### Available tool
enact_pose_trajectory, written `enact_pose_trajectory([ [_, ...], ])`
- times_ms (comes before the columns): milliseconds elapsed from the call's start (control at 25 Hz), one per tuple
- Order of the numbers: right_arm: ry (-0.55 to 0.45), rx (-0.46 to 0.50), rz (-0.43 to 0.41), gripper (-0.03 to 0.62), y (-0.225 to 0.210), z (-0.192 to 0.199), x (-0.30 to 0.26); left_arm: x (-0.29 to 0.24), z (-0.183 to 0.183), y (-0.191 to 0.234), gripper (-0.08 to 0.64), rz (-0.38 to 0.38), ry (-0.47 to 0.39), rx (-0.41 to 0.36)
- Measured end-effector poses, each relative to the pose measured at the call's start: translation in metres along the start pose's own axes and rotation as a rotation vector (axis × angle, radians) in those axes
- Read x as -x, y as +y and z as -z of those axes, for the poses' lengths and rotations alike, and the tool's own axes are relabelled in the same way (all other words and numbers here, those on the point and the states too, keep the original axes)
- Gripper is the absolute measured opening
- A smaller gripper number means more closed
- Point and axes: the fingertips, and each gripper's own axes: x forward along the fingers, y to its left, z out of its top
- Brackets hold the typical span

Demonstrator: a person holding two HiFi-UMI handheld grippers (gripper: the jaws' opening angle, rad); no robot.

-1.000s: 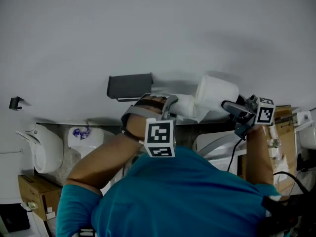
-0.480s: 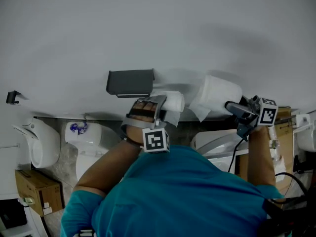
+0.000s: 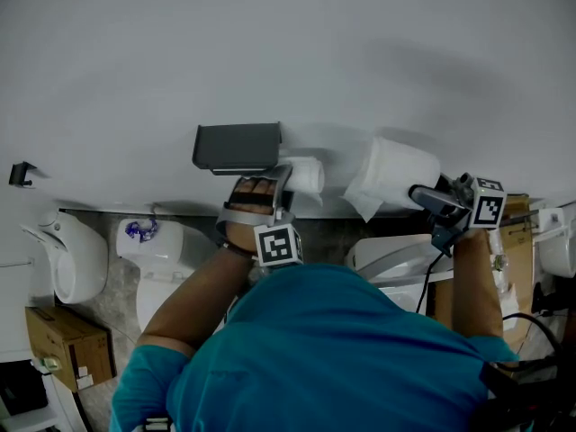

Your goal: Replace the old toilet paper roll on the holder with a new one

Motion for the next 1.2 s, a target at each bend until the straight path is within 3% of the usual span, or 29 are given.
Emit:
enact_pose_trajectory([
  [200, 0.01, -0.008, -0.002, 0.403, 0.0, 0.004, -0.002, -0.001, 0.001, -0.016, 0.204, 0.079, 0.008, 0.002],
  [520, 0.031, -0.016, -0.009, 0.403, -0.001, 0.008, -0.007, -0.003, 0.027, -0.018, 0.204, 0.089, 0.06, -0.01],
  [680, 0.042, -0.018, -0.013, 0.403, 0.0, 0.011, -0.01, -0.003, 0.042, -0.016, 0.204, 0.076, 0.089, -0.037],
  [800, 0.048, -0.02, -0.019, 0.403, 0.002, 0.013, -0.012, -0.003, 0.05, -0.008, 0.204, 0.023, 0.103, -0.06],
  [920, 0.053, -0.022, -0.021, 0.403, 0.002, 0.013, -0.014, -0.003, 0.058, -0.009, 0.204, 0.03, 0.116, -0.049],
  [1080, 0.062, -0.018, -0.026, 0.403, 0.005, 0.013, -0.018, -0.005, 0.073, 0.004, 0.204, -0.062, 0.138, -0.081],
  [1200, 0.066, -0.015, -0.029, 0.403, 0.007, 0.013, -0.02, -0.002, 0.084, 0.0, 0.204, -0.024, 0.166, -0.084],
])
